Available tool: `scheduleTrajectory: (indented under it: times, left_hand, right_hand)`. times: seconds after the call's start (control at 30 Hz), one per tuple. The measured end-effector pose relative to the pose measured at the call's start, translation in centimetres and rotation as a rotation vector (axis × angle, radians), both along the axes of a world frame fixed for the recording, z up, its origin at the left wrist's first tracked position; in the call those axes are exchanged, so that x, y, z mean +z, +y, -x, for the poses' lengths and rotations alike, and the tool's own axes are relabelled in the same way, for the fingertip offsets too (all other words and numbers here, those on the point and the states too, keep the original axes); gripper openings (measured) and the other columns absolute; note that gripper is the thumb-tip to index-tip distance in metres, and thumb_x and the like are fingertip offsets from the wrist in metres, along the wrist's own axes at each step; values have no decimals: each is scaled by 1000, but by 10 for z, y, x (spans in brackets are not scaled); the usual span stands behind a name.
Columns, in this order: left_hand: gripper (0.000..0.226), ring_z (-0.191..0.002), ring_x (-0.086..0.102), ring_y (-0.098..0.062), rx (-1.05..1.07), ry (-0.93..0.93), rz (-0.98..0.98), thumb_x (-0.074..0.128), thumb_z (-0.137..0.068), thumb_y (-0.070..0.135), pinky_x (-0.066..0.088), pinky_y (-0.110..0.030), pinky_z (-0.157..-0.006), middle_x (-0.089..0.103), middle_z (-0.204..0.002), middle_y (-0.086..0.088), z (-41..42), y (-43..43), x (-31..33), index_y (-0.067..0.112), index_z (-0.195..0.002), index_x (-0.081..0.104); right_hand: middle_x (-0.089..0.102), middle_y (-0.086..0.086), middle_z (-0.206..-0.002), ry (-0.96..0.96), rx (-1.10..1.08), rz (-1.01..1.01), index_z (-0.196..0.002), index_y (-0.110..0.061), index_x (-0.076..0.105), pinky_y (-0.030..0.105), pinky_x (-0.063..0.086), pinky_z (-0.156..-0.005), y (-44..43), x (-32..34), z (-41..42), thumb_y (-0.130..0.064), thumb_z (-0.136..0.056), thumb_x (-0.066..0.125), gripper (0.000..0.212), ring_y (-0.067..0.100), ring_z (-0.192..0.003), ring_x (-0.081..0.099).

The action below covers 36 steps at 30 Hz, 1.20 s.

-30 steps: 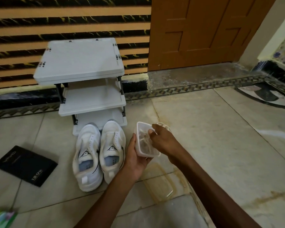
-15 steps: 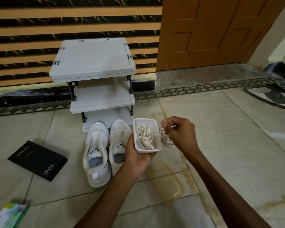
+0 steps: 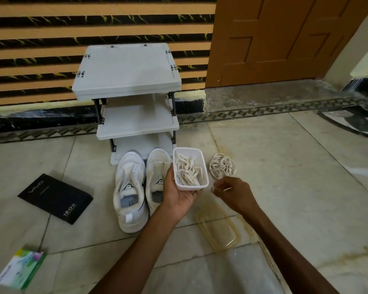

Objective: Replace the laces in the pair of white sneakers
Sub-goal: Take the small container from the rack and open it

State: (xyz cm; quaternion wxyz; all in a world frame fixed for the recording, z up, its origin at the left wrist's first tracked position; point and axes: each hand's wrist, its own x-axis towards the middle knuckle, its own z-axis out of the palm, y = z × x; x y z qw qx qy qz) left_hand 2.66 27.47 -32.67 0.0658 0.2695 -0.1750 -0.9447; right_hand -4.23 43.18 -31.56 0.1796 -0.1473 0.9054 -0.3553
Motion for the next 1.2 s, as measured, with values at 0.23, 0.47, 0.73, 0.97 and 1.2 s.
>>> scheduleTrajectory:
  times: [0.23,0.47,0.73,0.97,1.2]
  left_hand:
    - [50,-104,63,-28,-3,-35,32,44,-97,50,55,-41,-75,67,-118,-11,-12,-2,-1,18,-133,57]
    - [50,-107,61,-28,5,-36,34,43,-97,51,52,-42,-78,65,-123,-11,-13,-5,8,19,-134,55]
    - [51,-109,62,-26,37,-49,195,41,-97,52,53,-43,-80,64,-126,-10,-13,-6,10,21,-136,52]
    - [59,-113,61,-32,-41,-110,323,49,-91,56,53,-47,-86,62,-128,-19,-16,0,14,17,-135,52]
    - [58,-115,63,-30,-130,-104,418,52,-91,55,56,-44,-82,63,-128,-12,-22,0,16,23,-139,46]
  right_hand:
    - [43,5,-138,141,198,-616,-142,-24,31,44,45,-98,13,-66,-34,-68,-60,76,104,30,-123,42]
    - [63,9,-112,-159,53,-396,-110,-10,59,32,52,-75,9,-56,-23,-40,-67,85,58,23,-96,60]
    - [72,2,-97,-145,-142,416,-110,-16,68,27,56,-56,-26,34,0,-29,-100,49,25,16,-74,71]
    - [65,1,-110,-164,-15,251,-116,-22,60,29,51,-59,-57,63,8,-54,-98,38,43,19,-88,66]
    - [66,-4,-88,-167,117,300,-85,-28,64,17,51,-48,-76,63,7,-46,-99,41,32,15,-79,66]
